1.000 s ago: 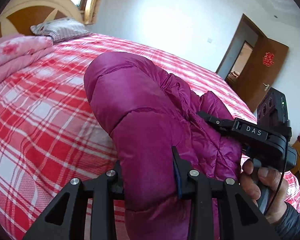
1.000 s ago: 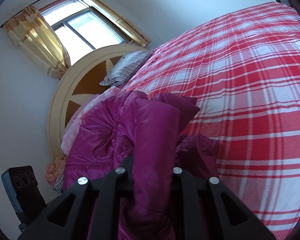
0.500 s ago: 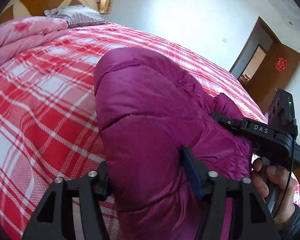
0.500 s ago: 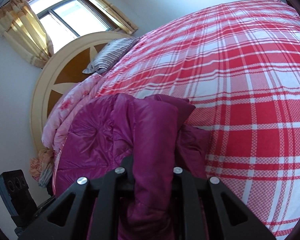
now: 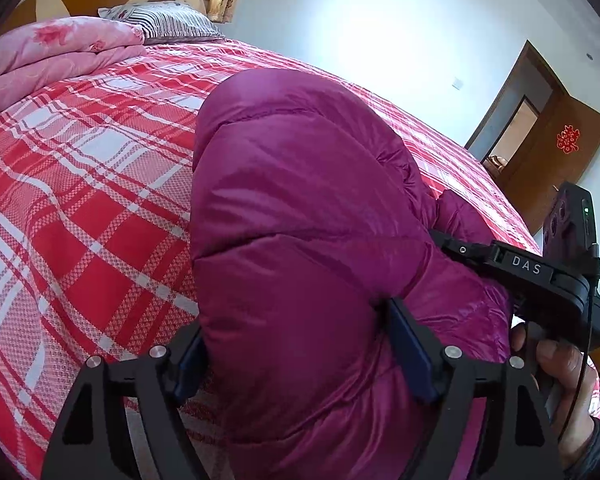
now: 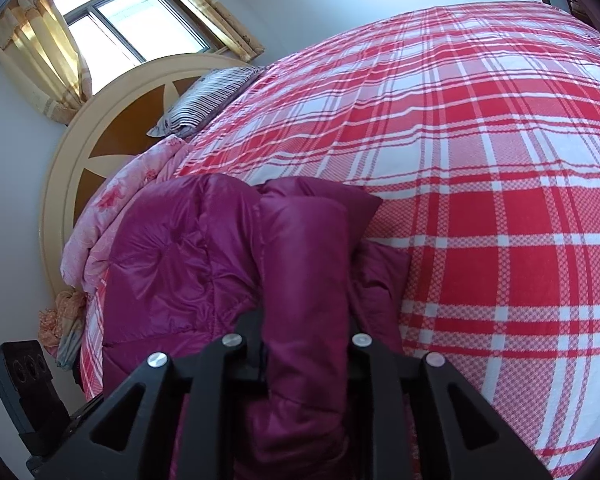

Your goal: Fold large clothes

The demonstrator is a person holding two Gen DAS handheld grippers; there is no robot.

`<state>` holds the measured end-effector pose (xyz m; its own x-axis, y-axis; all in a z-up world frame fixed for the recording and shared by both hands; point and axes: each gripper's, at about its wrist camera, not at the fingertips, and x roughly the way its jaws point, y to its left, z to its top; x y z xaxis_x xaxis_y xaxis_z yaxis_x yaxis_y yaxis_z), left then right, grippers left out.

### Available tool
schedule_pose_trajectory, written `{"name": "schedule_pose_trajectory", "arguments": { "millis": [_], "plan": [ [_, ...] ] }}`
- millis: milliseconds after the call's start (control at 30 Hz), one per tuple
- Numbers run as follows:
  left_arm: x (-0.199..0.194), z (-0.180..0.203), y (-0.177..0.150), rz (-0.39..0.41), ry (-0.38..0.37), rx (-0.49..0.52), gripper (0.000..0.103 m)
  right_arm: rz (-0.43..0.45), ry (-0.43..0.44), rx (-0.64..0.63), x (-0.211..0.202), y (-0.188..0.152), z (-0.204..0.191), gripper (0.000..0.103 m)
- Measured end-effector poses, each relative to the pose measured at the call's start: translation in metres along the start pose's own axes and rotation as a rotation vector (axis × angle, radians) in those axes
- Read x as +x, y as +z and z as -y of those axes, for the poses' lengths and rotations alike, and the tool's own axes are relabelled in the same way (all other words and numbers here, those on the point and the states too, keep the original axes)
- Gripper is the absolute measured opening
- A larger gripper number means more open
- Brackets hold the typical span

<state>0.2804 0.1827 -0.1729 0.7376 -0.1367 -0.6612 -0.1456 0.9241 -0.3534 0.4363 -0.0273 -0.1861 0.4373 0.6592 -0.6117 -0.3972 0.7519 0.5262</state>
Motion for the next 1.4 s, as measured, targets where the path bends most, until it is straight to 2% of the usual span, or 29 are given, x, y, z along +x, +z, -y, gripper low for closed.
{"name": "schedule_pose_trajectory", "arguments": {
  "millis": [800,1067,1167,1300,1400],
  "plan": [
    [0.000,0.008,-0.007,0.034,0.053,0.027,0.089,-0.002,-0.077,-0.033,0.010,-0.006,-0.005,0.029],
    [-0.003,0.006,-0.006,0.030,0.043,0.002,0.090,0.009,-0.089,-0.039,0.008,-0.006,-0.007,0.033],
    [-0.007,0.005,-0.004,0.022,0.049,-0.013,0.090,0.028,-0.083,-0.031,0.002,-0.007,-0.007,0.040],
    [-0.018,0.006,0.002,0.010,0.076,-0.018,0.090,0.038,-0.100,-0.024,-0.006,-0.005,-0.010,0.062],
    [-0.039,0.011,0.005,0.047,0.092,0.004,0.090,0.049,-0.141,-0.036,-0.017,-0.003,-0.018,0.074]
  ]
}}
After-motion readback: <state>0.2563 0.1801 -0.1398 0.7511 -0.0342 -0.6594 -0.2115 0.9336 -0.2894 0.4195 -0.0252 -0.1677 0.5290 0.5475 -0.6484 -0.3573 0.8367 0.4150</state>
